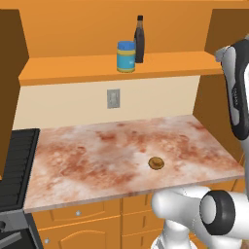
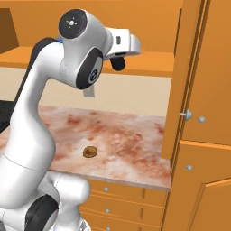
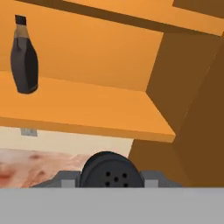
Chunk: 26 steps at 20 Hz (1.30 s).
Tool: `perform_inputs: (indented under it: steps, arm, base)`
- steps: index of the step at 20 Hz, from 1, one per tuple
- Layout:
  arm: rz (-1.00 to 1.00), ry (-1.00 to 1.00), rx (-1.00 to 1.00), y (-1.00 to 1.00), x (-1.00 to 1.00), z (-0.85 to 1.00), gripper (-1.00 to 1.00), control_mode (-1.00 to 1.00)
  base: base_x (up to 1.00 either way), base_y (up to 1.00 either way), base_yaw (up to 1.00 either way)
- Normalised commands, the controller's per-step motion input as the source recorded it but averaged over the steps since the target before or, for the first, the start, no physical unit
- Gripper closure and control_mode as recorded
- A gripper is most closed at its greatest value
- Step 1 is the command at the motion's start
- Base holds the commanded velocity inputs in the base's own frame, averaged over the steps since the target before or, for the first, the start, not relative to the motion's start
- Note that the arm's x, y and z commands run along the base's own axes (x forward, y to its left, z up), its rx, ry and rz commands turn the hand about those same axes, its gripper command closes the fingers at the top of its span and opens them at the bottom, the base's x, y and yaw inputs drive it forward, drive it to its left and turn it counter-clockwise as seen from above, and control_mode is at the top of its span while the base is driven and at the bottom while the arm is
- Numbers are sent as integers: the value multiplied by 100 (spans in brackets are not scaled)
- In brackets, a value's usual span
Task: There are various items on the counter. Only move the condiments/shakers into the cabinet.
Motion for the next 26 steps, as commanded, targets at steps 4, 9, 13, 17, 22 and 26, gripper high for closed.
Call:
perform_inputs:
  steps: [4, 9, 13, 17, 22, 26]
  arm:
    - [0, -13, 0, 30, 41, 14, 100, -100]
    - [0, -6, 0, 25, 53, -12, 100, -100]
    - [-1, 2, 0, 13, 51, -3, 100, -100]
    - [-1, 14, 1, 10, 65, 0, 100, -100]
    - [0, 9, 7, 2, 41, -1, 100, -100]
    - [0, 1, 12, 0, 17, -21, 100, -100]
  base:
    - [0, 0, 0]
    - [0, 0, 0]
    - [0, 0, 0]
    - [0, 0, 0]
    - [0, 0, 0]
    - [0, 0, 0]
